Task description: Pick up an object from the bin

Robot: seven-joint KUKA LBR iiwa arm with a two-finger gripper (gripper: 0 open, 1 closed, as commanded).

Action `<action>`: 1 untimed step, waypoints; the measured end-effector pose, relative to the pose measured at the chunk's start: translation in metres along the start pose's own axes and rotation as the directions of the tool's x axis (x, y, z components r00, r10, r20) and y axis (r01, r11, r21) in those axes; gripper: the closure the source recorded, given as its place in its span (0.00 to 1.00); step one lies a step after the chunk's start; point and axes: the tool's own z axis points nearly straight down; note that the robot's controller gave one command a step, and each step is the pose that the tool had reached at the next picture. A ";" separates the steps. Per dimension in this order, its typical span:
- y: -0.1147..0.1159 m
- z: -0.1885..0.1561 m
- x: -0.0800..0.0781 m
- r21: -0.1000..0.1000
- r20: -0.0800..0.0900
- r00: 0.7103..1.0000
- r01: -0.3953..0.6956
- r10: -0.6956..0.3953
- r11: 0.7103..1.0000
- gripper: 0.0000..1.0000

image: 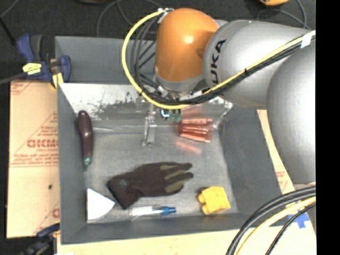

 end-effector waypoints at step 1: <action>0.000 -0.005 -0.001 -0.001 0.007 1.000 -0.002 0.002 1.000 0.00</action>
Offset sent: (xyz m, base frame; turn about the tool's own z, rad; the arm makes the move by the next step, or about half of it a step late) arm -0.0688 -0.0088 -0.1030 -0.2720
